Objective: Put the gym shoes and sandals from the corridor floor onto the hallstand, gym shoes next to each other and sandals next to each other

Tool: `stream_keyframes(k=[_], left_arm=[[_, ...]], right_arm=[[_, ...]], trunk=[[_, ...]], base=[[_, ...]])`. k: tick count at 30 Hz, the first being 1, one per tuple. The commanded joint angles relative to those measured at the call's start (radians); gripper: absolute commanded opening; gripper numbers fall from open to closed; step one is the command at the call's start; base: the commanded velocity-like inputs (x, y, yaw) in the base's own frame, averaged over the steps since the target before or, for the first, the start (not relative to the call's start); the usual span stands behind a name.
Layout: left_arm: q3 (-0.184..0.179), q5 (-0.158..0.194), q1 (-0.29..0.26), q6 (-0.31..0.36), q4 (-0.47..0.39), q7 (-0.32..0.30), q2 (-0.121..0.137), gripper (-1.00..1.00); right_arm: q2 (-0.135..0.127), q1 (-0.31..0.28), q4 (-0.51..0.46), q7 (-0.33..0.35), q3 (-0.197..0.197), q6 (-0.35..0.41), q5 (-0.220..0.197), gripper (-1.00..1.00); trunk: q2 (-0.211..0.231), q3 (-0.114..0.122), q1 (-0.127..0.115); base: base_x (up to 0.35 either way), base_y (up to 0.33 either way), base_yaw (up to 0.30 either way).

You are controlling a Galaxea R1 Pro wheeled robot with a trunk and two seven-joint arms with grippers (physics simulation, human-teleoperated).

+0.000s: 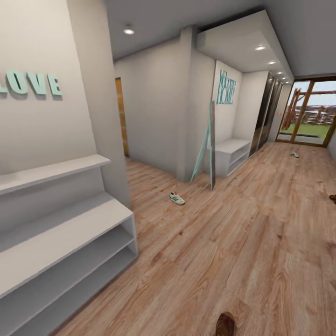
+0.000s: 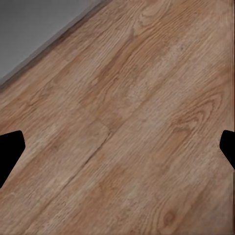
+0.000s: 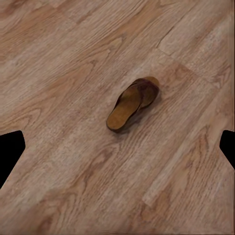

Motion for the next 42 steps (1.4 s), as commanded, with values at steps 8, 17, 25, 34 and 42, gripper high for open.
stream_keyframes(k=[8,17,25,34,42], left_arm=[[0.002,0.000,0.000,-0.002,-0.001,-0.001,0.001,1.00],[0.001,0.000,0.000,-0.002,-0.001,-0.001,0.001,1.00],[0.001,0.001,0.000,-0.002,-0.001,-0.001,0.001,1.00],[0.002,0.002,0.000,-0.002,-0.001,-0.001,0.001,1.00],[0.002,0.002,0.000,-0.002,-0.001,-0.001,0.001,1.00]], right_arm=[[0.000,-0.001,0.001,0.000,0.000,-0.003,-0.001,1.00],[0.000,-0.001,0.001,0.000,0.000,-0.003,-0.001,1.00],[0.000,-0.001,0.001,0.000,0.000,-0.003,-0.001,1.00],[0.000,-0.001,0.001,0.000,0.000,-0.003,-0.001,1.00],[0.000,-0.001,0.001,0.000,0.000,-0.003,-0.001,1.00]], trunk=[[-0.001,-0.005,0.000],[-0.001,-0.009,0.000],[-0.001,-0.013,0.000],[-0.001,-0.017,0.000],[-0.001,-0.021,0.000]], base=[[0.000,0.000,-0.300],[0.000,0.000,-0.296],[0.000,0.005,-0.287],[0.000,0.148,-0.254],[0.000,0.286,-0.180]])
